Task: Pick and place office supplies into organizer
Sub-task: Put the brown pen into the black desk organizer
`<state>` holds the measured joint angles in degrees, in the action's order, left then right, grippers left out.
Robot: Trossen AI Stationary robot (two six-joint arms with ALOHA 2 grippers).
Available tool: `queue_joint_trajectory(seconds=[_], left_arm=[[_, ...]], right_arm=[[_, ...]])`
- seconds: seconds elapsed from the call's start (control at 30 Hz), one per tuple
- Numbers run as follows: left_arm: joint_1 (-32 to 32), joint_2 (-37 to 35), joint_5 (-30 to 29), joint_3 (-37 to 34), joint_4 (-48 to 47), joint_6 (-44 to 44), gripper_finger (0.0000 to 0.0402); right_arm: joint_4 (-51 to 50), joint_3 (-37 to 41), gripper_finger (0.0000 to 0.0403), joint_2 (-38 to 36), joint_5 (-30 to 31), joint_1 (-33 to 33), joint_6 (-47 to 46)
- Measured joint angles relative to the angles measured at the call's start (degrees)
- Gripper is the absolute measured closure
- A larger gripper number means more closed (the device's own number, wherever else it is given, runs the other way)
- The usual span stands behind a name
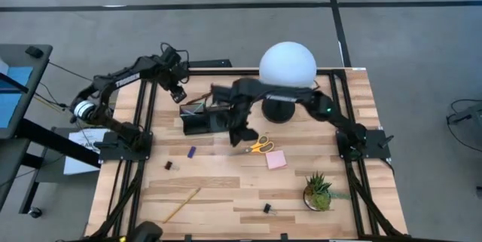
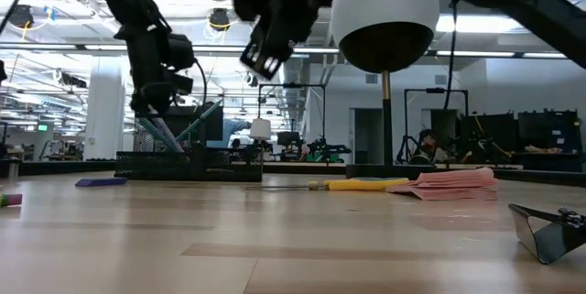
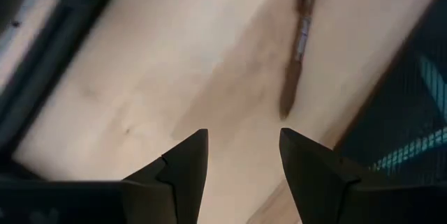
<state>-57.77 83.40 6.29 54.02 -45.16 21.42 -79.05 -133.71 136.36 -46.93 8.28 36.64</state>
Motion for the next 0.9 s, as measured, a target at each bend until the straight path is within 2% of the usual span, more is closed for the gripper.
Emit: queue_joint_trajectory(seconds=[0.17, 0.37, 0.53, 0.77, 0.9], left_arm=[[1.67, 2.03, 0.09, 0.00, -0.92, 2.88, 0.0228], [3.89, 2.15, 1.19, -0.02, -0.53, 7.17, 0.0228], [5.26, 3.60, 1.37, -0.02, 2.27, 9.49, 0.0228], [5.50, 12.07, 1.84, 0.12, 2.45, 9.35, 0.0228], [5.43, 13.74, 3.16, 0.25, 3.35, 9.99, 0.0228]], right_arm=[[2.30, -0.02, 0.0337, 6.06, -2.74, -3.21, -0.20], [4.43, -0.04, 0.0337, 10.61, -2.70, -6.70, -0.73], [6.84, -0.02, 0.0337, 11.13, -2.58, -8.11, -0.70], [10.94, -0.13, 0.0337, 10.01, -2.69, -8.96, -0.69], [10.60, -0.02, 0.0337, 10.20, -2.50, -8.90, -0.68]])
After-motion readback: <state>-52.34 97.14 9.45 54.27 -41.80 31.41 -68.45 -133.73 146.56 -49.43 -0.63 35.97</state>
